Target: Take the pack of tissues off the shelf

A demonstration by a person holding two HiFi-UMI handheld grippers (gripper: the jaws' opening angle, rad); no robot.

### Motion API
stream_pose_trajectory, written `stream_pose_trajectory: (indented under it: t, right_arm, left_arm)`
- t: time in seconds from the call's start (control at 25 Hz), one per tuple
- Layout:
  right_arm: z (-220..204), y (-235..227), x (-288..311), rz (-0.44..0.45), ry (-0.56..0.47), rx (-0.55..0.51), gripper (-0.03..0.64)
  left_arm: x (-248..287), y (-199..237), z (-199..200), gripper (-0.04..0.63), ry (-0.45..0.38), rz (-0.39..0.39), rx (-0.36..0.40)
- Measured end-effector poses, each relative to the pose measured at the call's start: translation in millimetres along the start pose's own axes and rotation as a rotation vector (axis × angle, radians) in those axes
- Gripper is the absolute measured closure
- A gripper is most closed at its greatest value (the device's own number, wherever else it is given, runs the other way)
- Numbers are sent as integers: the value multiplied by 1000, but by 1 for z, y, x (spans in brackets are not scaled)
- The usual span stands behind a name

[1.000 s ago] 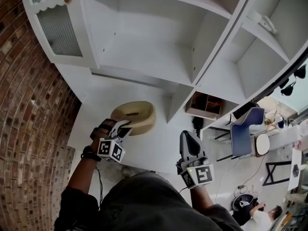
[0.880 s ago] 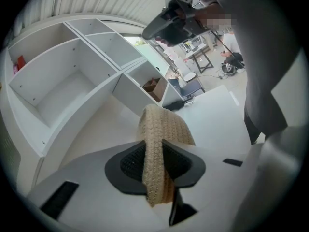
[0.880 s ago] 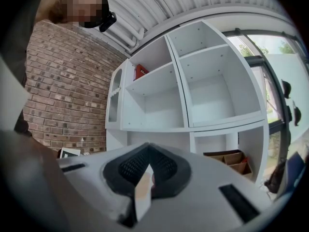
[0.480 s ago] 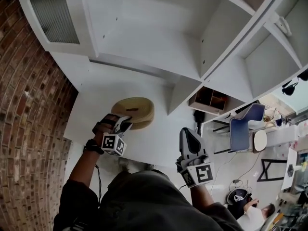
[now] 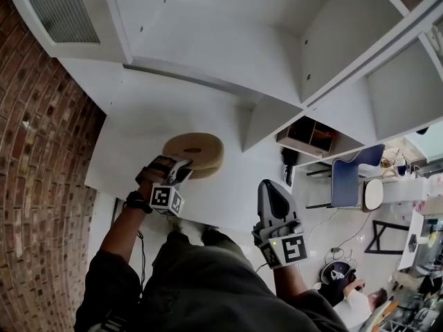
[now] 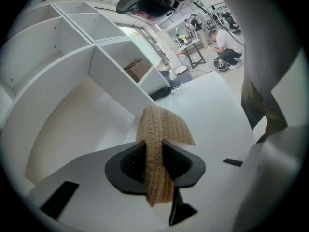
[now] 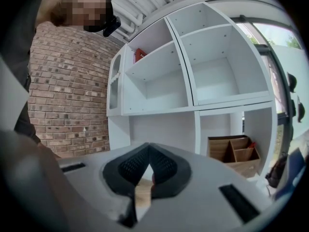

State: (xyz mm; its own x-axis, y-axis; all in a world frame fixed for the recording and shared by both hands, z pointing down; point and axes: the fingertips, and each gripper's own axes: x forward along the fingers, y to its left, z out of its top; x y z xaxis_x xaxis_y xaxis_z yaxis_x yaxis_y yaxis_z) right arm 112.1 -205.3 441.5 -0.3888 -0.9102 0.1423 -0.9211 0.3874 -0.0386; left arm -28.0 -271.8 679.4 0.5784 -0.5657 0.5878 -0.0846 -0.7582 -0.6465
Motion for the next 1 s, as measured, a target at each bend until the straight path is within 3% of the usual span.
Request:
stream_pose_trajectory:
  t: [0.48, 0.72, 1.0]
  right_arm:
    - [-20, -16, 5, 0, 61, 6, 617]
    - [-23, -18, 5, 17, 70, 3, 617]
    - [-27, -13, 6, 42, 76, 6, 617]
  left_arm:
    - [44, -56, -12, 503, 29, -83, -16]
    - [51, -69, -12, 502, 35, -62, -54]
    - [63, -82, -17, 490, 63, -91, -53]
